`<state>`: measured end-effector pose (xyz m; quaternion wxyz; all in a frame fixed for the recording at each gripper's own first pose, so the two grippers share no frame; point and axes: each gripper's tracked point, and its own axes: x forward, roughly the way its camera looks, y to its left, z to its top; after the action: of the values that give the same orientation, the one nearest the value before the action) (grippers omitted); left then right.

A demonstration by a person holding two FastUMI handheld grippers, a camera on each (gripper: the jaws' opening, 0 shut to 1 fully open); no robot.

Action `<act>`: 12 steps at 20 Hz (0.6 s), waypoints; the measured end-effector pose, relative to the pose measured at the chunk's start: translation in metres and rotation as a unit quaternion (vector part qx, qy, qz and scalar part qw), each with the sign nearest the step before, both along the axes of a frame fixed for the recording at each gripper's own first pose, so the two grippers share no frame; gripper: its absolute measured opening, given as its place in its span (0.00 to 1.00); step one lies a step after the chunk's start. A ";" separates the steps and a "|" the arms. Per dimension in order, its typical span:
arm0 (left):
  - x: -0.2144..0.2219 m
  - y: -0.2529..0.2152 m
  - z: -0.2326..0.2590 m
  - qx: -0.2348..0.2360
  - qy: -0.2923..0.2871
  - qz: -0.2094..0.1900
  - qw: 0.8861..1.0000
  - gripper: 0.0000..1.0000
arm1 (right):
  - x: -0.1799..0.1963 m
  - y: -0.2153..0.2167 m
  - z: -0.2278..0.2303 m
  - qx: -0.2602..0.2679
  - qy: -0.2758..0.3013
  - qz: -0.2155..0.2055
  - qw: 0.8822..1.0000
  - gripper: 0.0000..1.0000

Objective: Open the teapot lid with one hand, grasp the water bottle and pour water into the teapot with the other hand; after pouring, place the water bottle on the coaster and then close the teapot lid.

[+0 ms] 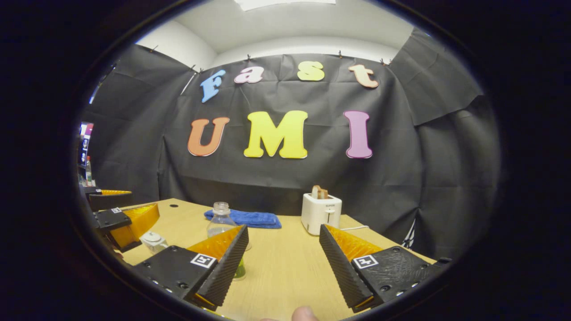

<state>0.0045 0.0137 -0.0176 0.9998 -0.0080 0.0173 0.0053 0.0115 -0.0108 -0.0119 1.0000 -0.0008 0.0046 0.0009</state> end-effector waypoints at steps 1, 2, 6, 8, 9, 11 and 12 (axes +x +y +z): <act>-0.001 0.005 -0.003 -0.004 0.004 0.003 1.000 0.97 | 0.001 -0.001 -0.004 -0.001 0.002 0.002 1.000 0.97; -0.003 0.011 -0.009 -0.009 0.010 0.004 1.000 0.98 | 0.002 -0.002 -0.008 -0.003 0.006 0.002 1.000 0.95; -0.004 0.041 -0.041 -0.016 0.043 0.028 0.999 0.98 | 0.003 -0.006 -0.028 -0.006 0.024 0.007 1.000 0.95; -0.004 0.049 -0.057 -0.024 0.061 0.031 0.997 0.98 | 0.004 -0.011 -0.038 -0.012 0.032 0.002 0.999 0.97; -0.002 0.050 -0.063 -0.030 0.069 0.031 0.997 0.98 | 0.005 -0.012 -0.045 -0.012 0.039 0.002 0.999 0.95; 0.005 0.048 -0.075 -0.039 0.085 0.024 0.995 0.98 | 0.006 -0.011 -0.050 -0.008 0.048 0.002 0.999 0.95; 0.009 0.048 -0.078 -0.039 0.089 0.022 0.995 0.98 | 0.007 -0.012 -0.049 -0.009 0.048 0.001 0.999 0.95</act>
<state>0.0131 0.0621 -0.0955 0.9929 -0.0471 0.1062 0.0269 0.0189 -0.0229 -0.0611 0.9986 -0.0102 0.0524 0.0017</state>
